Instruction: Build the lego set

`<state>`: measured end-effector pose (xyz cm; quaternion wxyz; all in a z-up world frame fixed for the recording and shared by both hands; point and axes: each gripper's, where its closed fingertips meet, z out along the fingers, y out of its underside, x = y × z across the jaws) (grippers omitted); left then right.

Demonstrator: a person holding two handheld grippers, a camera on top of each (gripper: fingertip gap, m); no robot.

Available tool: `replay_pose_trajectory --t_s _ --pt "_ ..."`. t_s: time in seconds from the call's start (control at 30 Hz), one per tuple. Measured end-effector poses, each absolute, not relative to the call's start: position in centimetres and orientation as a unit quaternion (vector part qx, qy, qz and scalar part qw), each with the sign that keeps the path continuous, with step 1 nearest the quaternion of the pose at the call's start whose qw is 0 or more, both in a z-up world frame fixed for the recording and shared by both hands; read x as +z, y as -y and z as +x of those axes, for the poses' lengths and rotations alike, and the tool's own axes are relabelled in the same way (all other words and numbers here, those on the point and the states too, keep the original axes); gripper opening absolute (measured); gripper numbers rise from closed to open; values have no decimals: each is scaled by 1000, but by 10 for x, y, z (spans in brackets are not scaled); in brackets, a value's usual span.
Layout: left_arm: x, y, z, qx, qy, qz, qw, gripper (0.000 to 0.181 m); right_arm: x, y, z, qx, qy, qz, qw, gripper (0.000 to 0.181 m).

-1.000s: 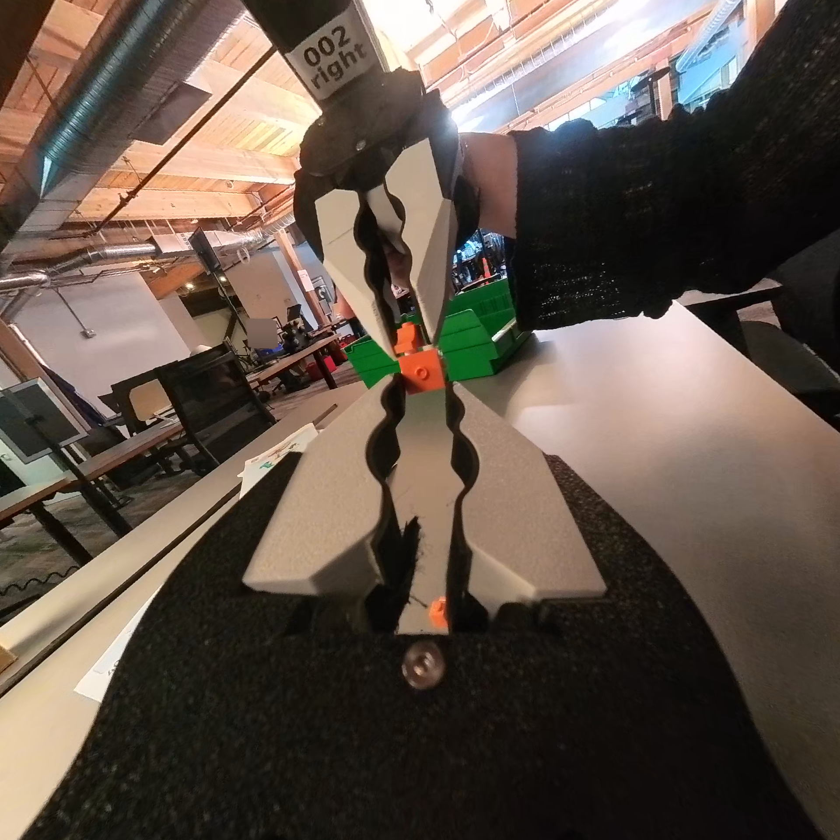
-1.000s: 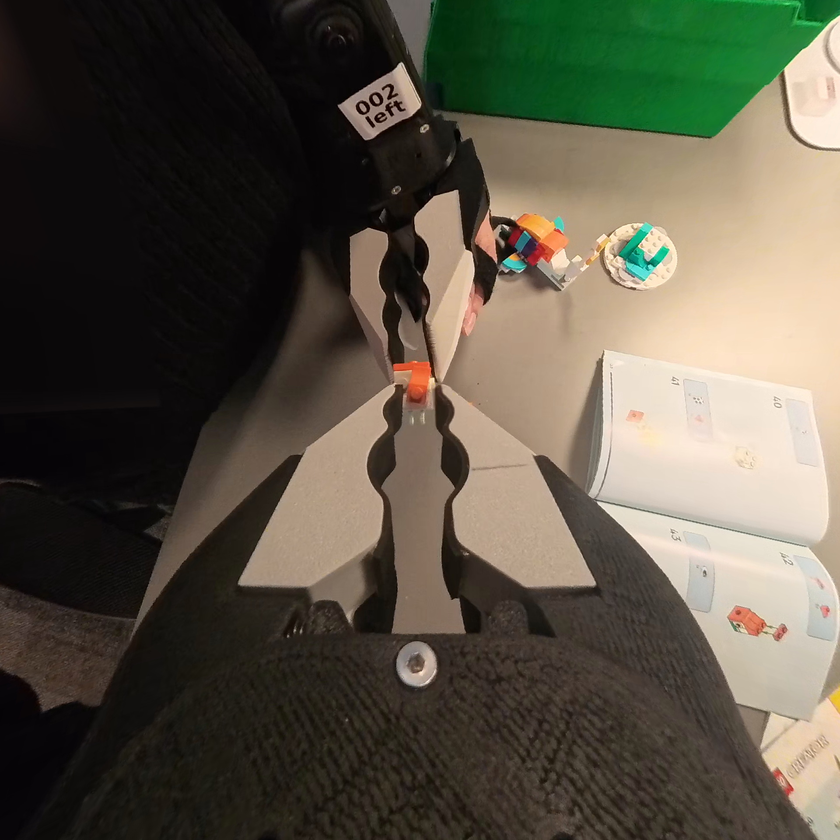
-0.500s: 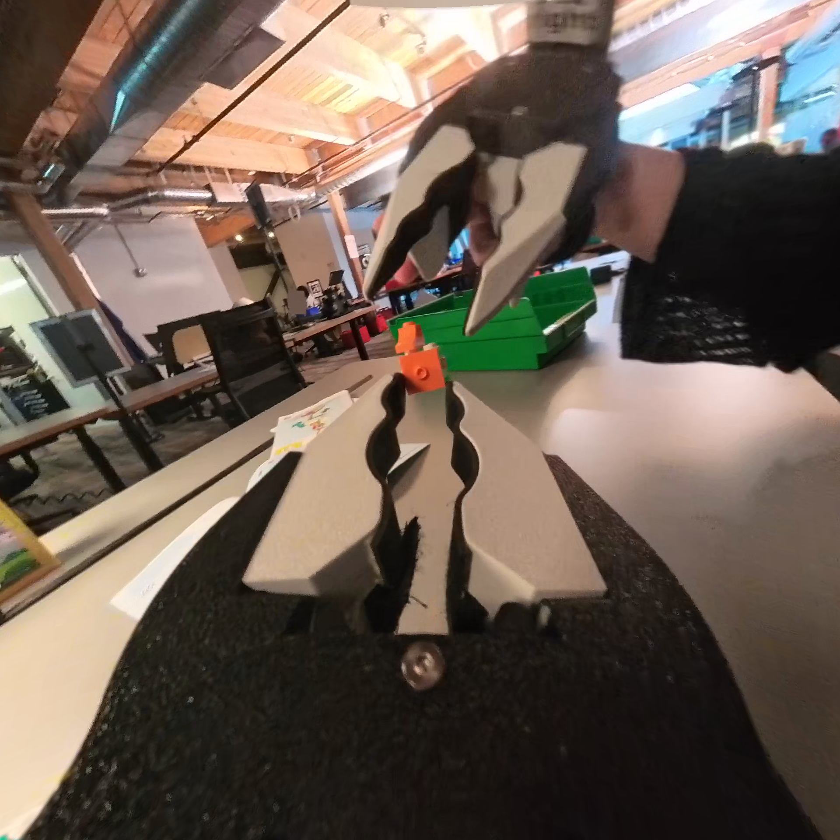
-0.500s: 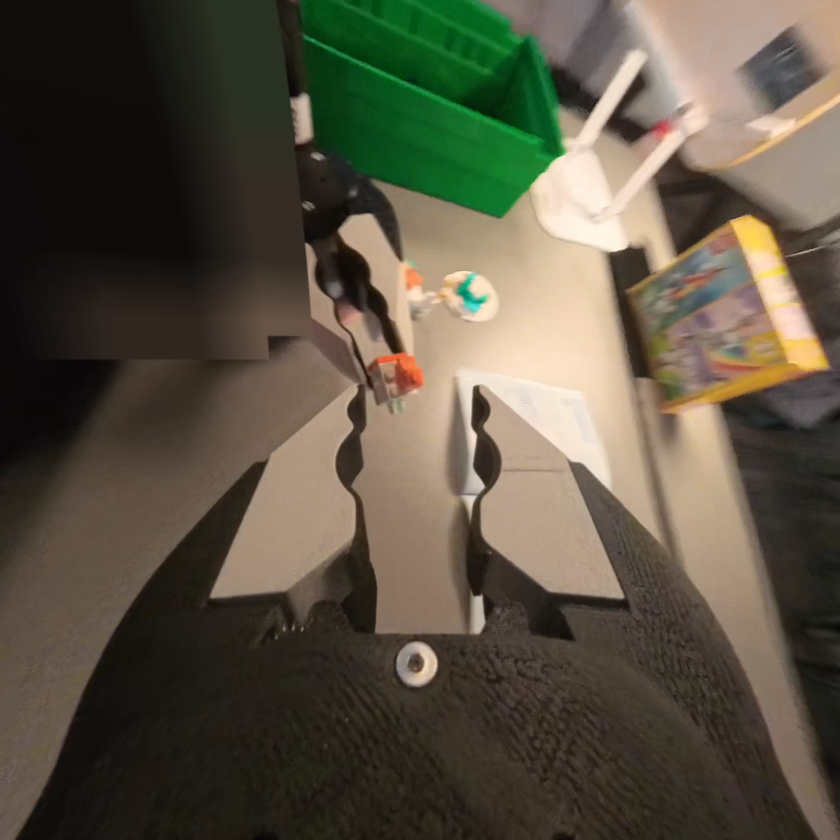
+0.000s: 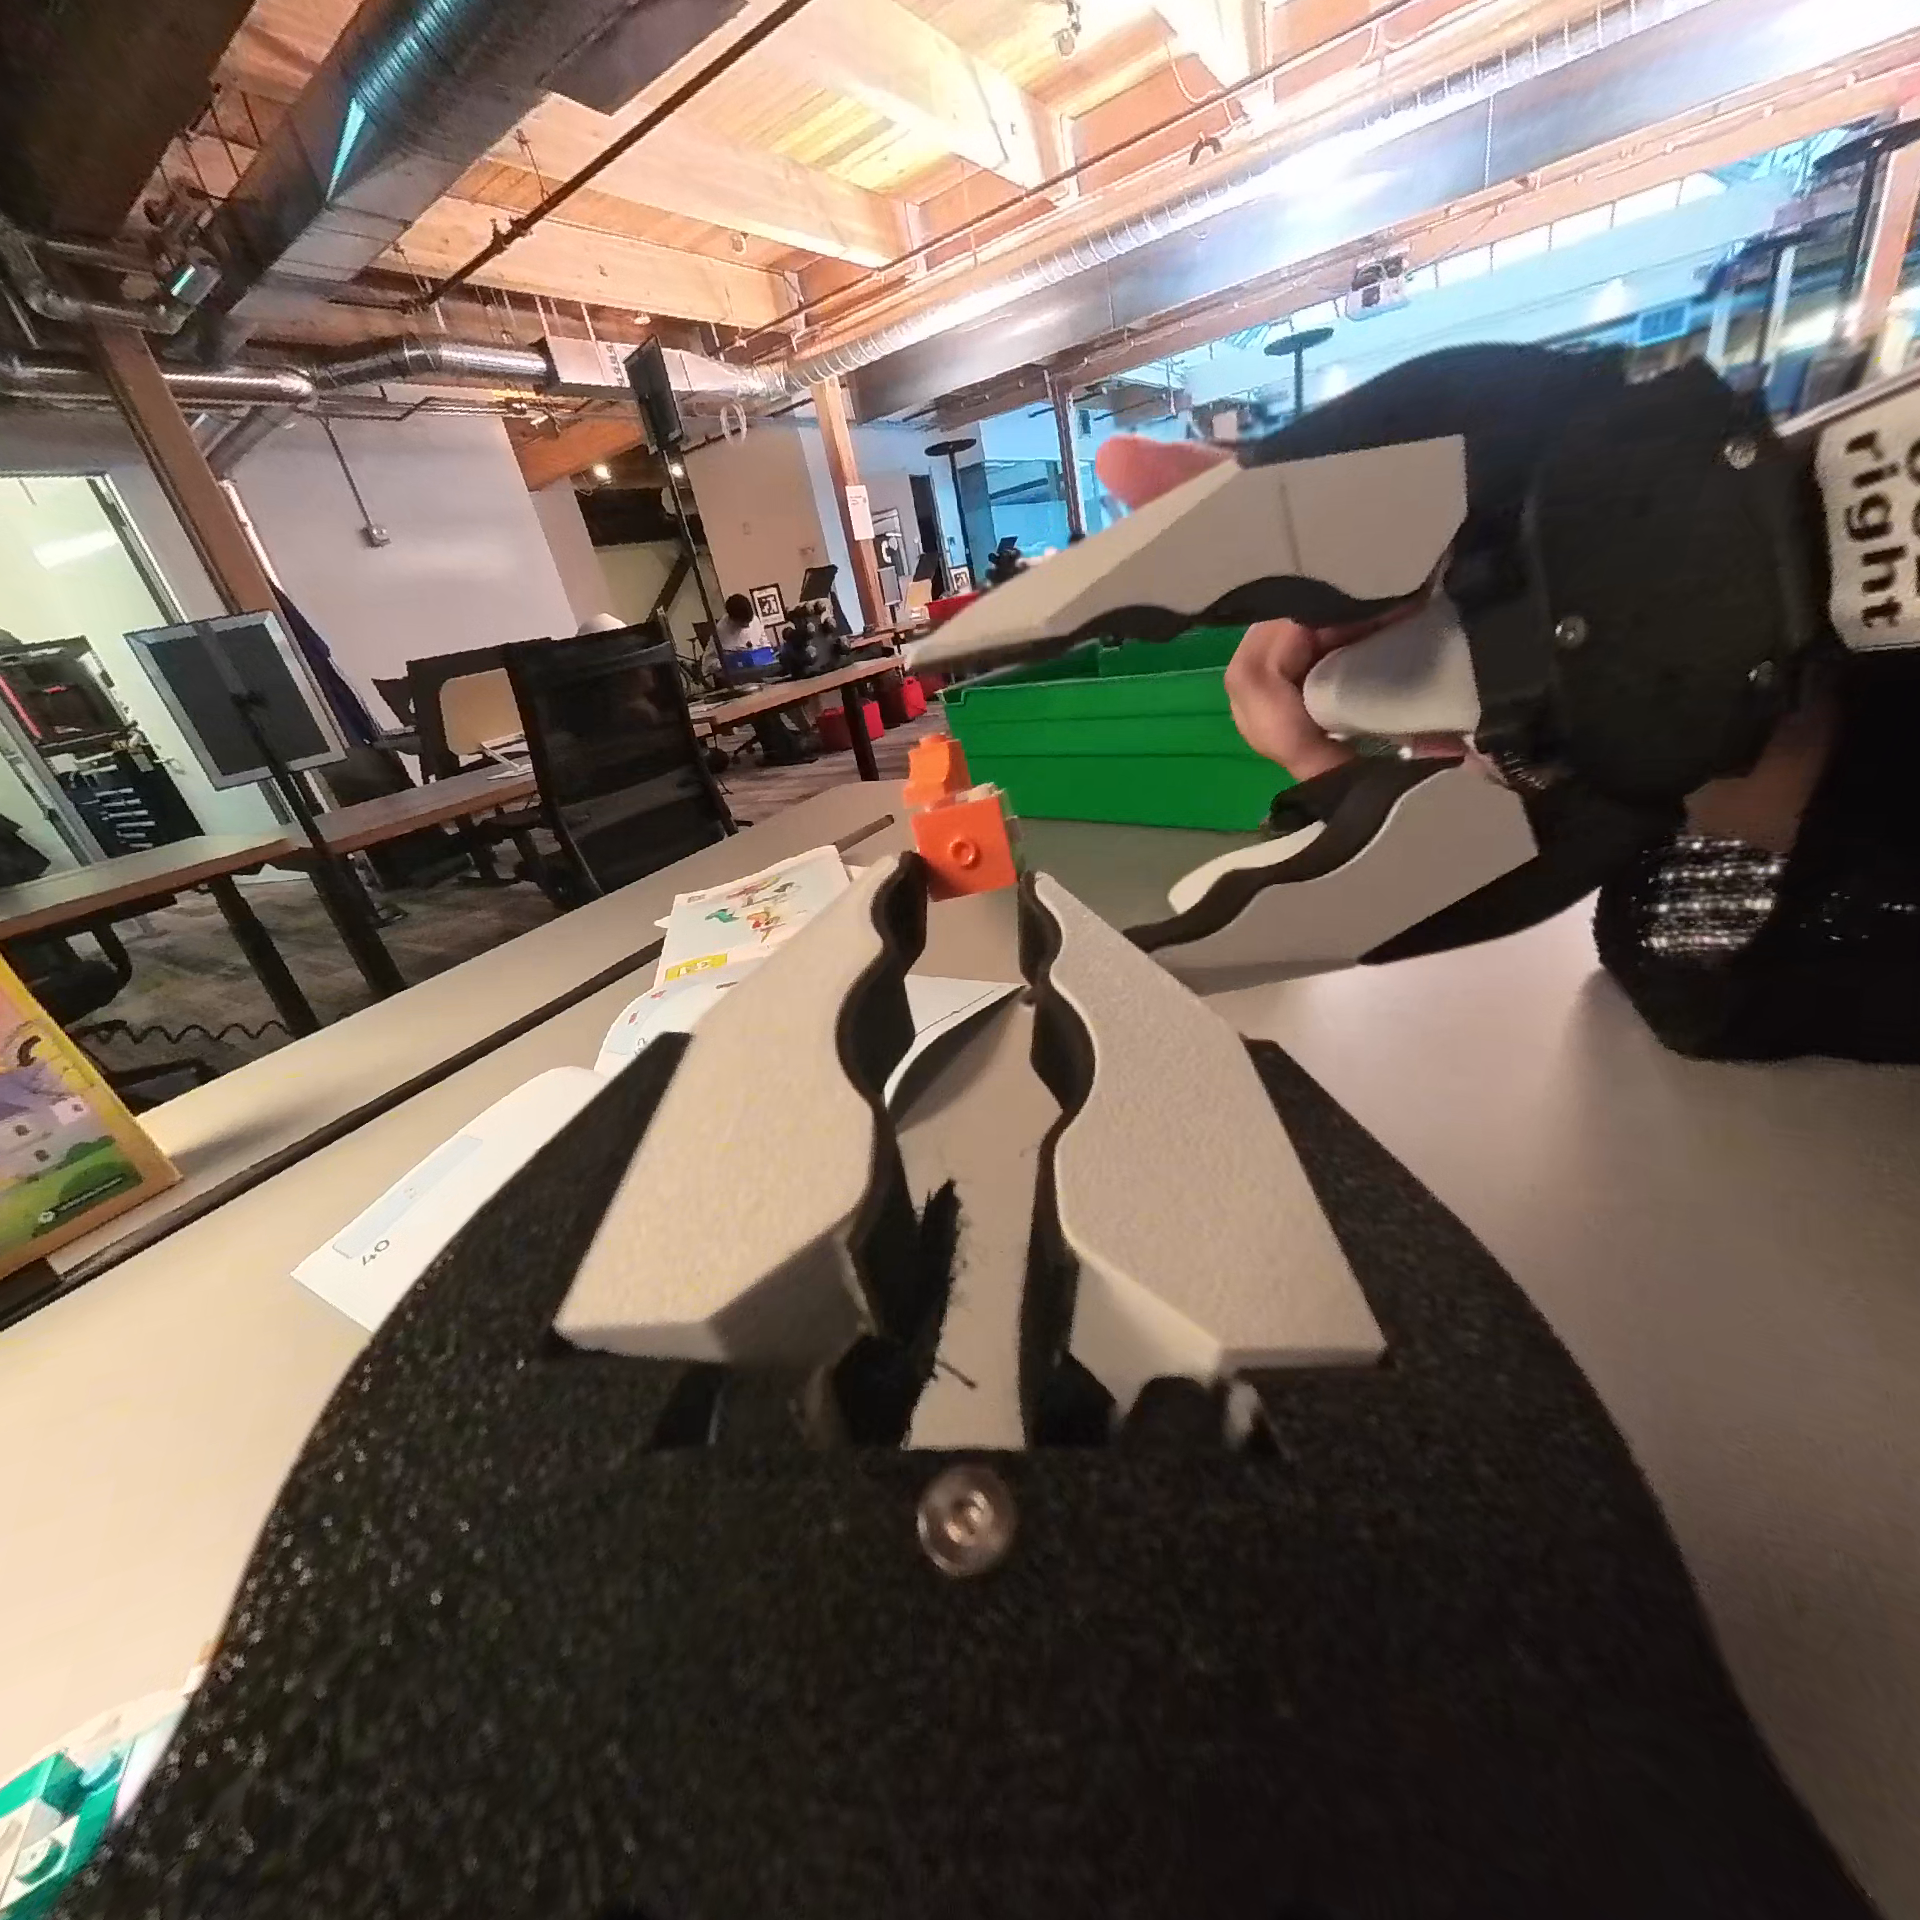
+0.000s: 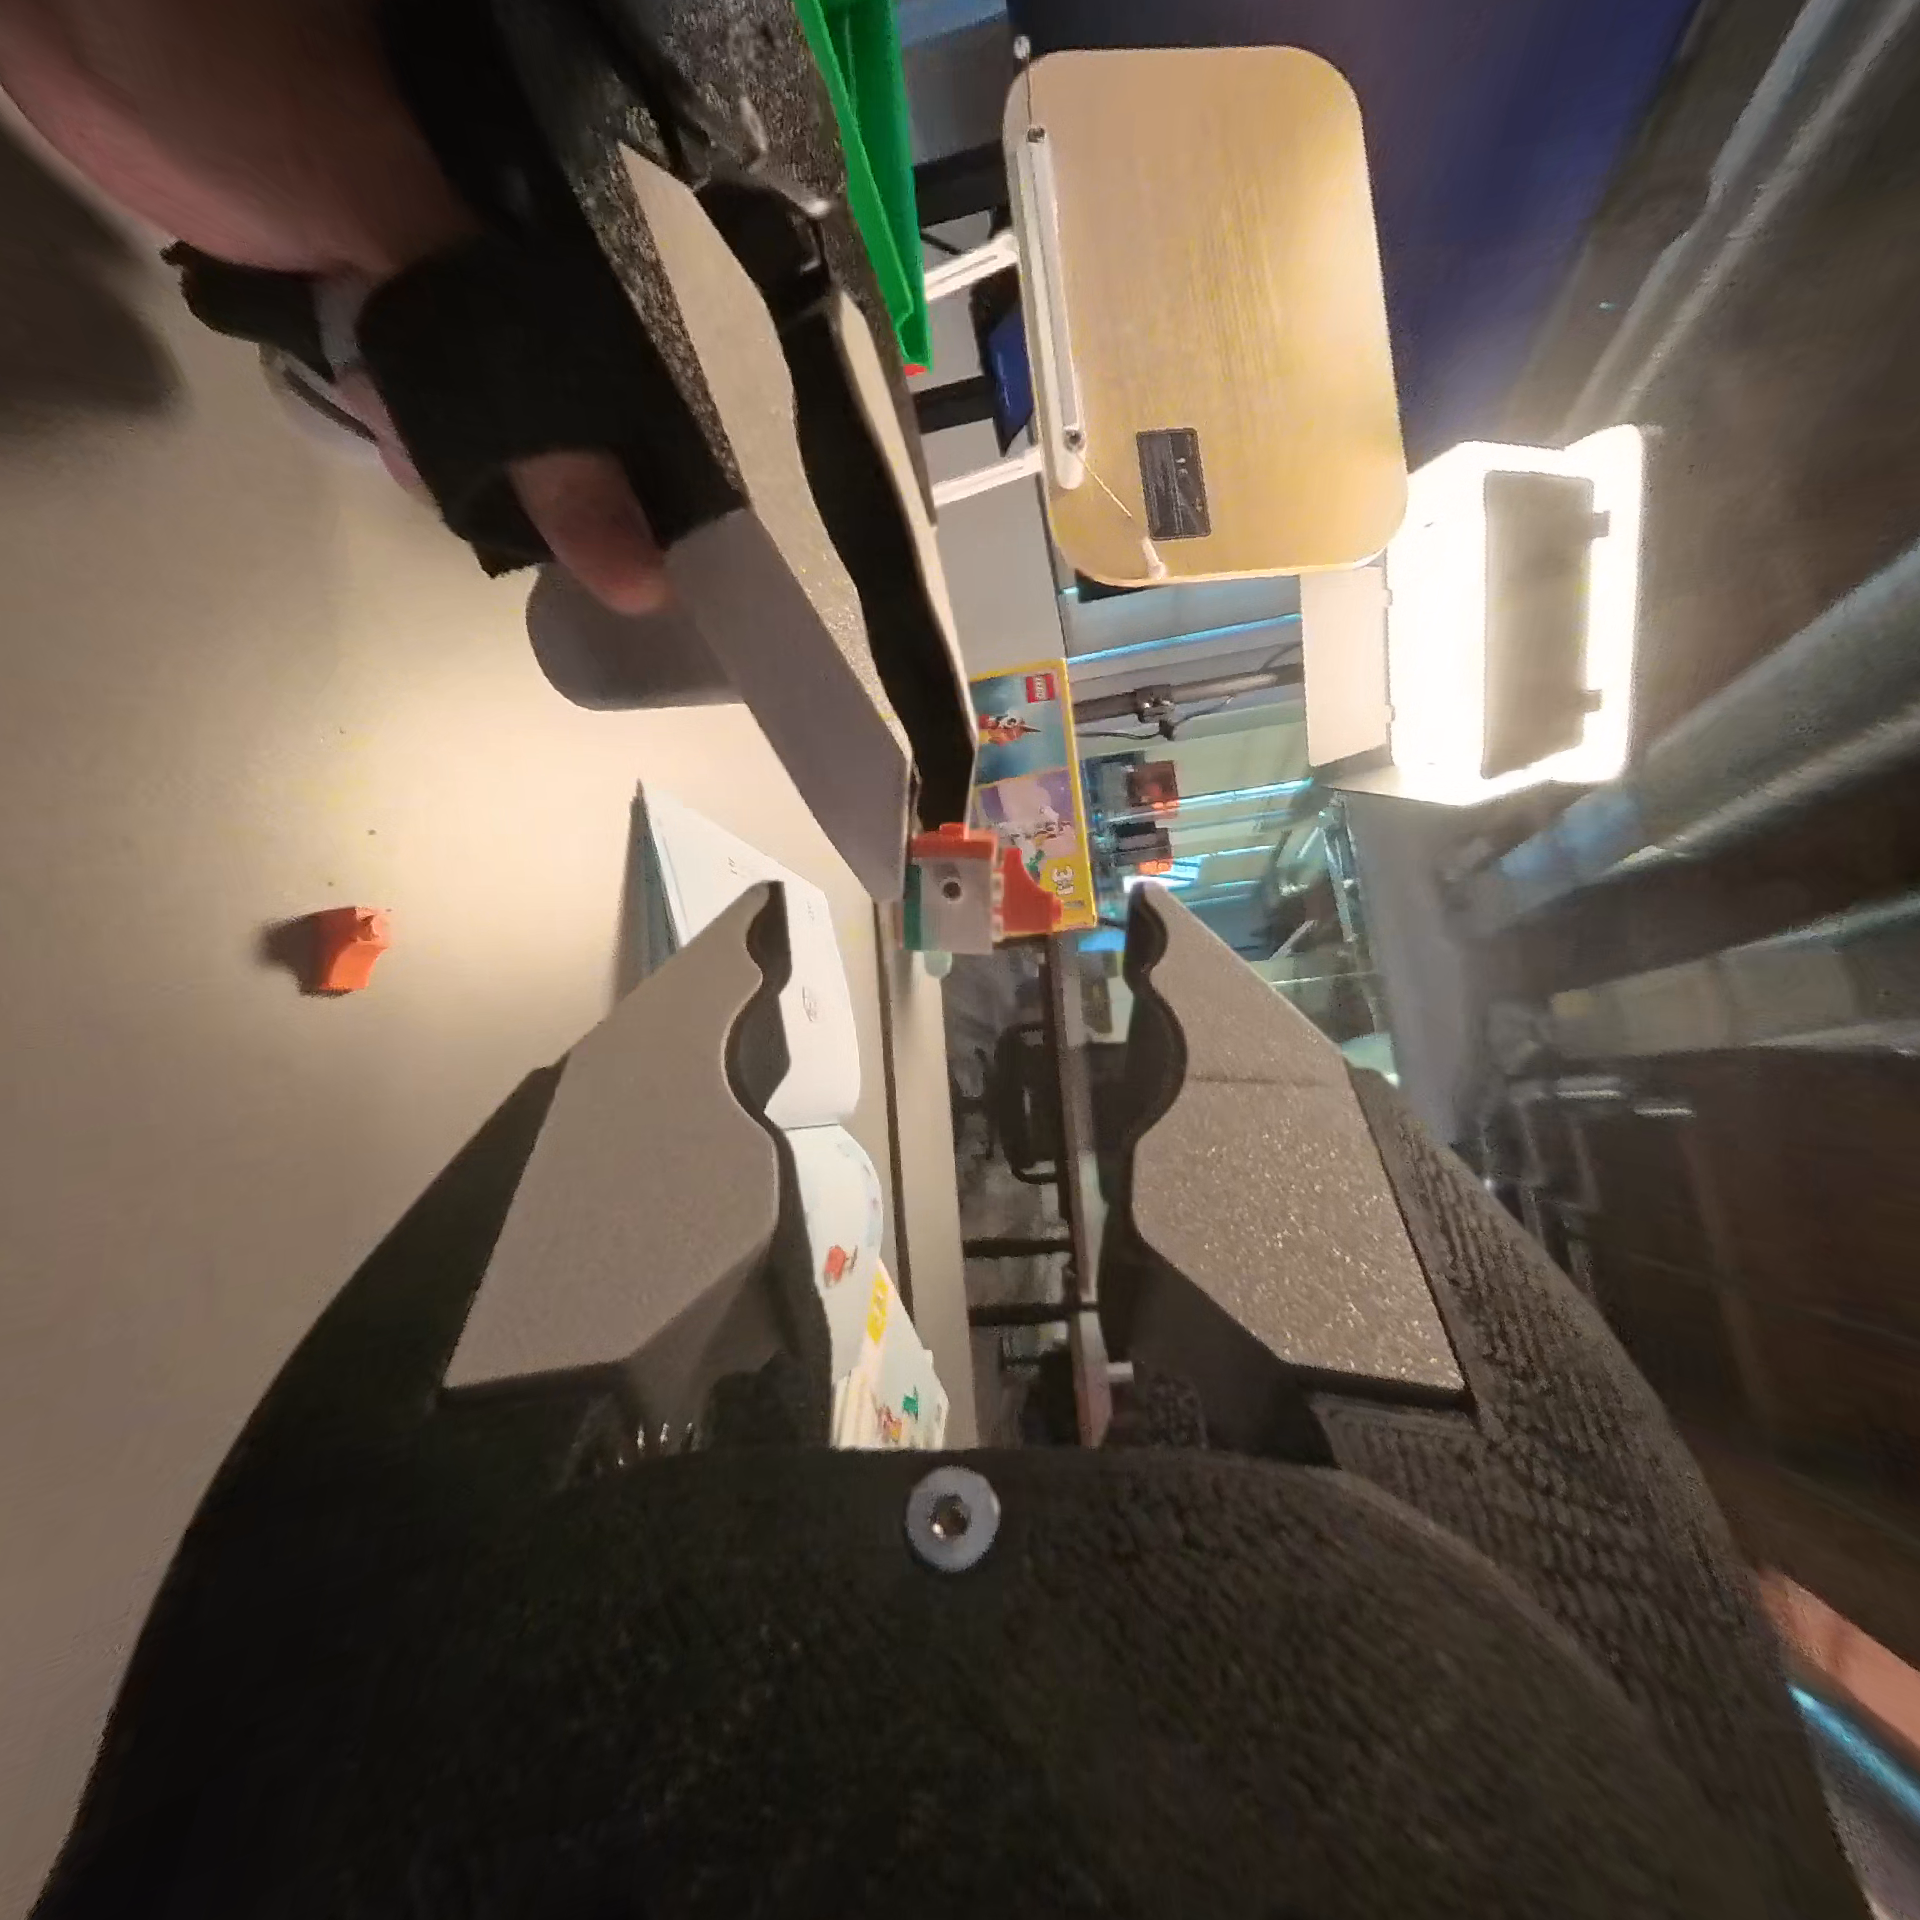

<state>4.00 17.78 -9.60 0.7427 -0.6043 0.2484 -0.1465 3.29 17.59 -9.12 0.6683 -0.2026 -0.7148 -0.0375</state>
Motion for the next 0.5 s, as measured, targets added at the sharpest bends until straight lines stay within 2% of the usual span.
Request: replay_pose_trajectory --t_s 0.5 --pt "-99 -177 45 -155 -258 -607 735 15 -100 -185 29 -52 711 -210 669 52"
